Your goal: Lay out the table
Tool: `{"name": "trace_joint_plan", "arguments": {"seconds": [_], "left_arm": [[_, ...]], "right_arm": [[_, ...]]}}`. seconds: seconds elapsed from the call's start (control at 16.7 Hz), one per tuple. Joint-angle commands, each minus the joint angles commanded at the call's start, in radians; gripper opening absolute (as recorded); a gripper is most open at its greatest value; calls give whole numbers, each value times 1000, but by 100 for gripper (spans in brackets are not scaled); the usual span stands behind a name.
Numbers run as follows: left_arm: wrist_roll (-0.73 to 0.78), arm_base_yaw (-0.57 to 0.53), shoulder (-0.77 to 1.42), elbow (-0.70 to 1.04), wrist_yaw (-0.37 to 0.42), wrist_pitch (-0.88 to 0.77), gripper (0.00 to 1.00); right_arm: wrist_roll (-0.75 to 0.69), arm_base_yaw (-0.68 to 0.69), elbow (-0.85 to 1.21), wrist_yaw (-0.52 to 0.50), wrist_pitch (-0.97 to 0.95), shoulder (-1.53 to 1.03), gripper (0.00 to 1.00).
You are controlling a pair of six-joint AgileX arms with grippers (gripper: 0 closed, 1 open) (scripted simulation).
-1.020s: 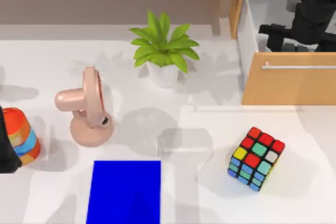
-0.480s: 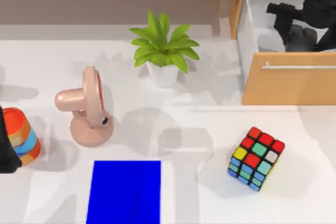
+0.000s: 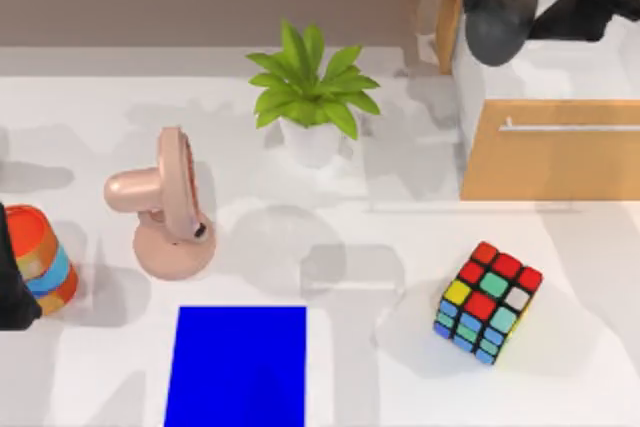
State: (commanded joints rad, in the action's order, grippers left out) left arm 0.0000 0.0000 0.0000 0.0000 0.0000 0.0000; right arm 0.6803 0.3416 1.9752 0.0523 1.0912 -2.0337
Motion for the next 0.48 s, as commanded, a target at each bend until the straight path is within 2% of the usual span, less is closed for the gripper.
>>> {"name": "trace_joint_plan", "arguments": {"seconds": [0.24,0.48], "left_arm": [[0,0,0,0,0,0,100],[0,0,0,0,0,0,100]], "right_arm": [[140,202,-52,4,40,26,0],[268,425,-93,-30,60,-53,0]]}}
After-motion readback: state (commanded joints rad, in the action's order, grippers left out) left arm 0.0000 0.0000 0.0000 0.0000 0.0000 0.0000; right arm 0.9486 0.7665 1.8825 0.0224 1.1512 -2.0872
